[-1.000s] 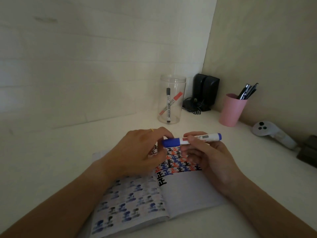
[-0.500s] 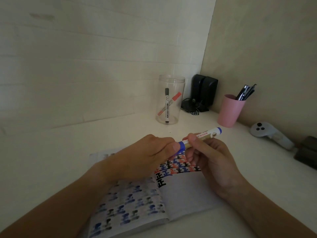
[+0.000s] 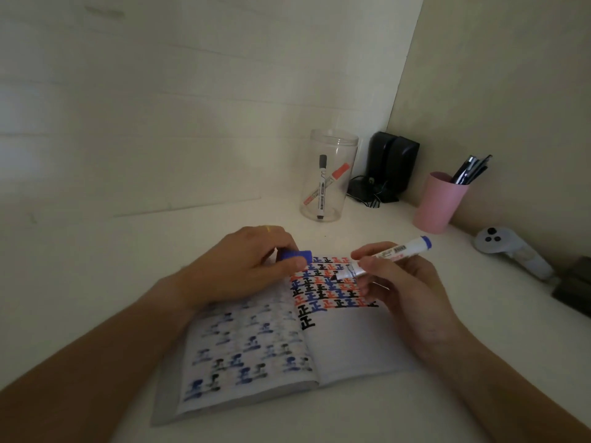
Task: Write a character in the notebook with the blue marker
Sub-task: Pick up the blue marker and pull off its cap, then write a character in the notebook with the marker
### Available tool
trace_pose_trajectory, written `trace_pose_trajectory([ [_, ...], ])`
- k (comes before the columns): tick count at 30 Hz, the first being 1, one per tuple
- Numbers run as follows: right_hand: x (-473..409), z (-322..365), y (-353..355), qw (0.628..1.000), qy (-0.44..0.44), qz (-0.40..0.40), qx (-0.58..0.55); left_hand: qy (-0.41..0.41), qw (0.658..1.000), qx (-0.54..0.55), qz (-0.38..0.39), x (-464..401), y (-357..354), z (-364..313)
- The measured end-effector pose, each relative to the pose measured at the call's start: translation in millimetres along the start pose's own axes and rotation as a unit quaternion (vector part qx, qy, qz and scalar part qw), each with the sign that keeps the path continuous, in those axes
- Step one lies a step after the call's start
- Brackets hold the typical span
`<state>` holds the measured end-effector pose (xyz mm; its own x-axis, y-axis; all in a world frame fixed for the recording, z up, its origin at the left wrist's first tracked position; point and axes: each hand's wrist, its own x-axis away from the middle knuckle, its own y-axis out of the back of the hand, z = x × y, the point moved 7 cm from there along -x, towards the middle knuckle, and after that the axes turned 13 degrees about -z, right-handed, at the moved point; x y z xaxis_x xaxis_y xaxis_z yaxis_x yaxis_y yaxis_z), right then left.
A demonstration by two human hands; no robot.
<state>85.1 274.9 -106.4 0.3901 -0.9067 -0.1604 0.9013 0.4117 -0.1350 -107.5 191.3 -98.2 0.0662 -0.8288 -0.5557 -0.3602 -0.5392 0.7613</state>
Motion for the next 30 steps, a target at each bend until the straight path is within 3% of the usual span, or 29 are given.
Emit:
trace_pose_trajectory([
  [6,19.3,0.5,-15.8,0.997,-0.005,0.035,0.071,-0.071,0.997,0.000,0.022,1.9,-6.2,-9.8],
  [13,30.5,-14.7,-6.7,0.983,0.063,-0.017,0.169,-0.063,0.997,0.027,0.044,1.3,-14.9,-1.8],
  [30,29.1,-16.5,-2.0,0.961,0.091,-0.040,0.258,-0.060,0.997,0.040,0.039,0.1,-14.9,-1.0],
])
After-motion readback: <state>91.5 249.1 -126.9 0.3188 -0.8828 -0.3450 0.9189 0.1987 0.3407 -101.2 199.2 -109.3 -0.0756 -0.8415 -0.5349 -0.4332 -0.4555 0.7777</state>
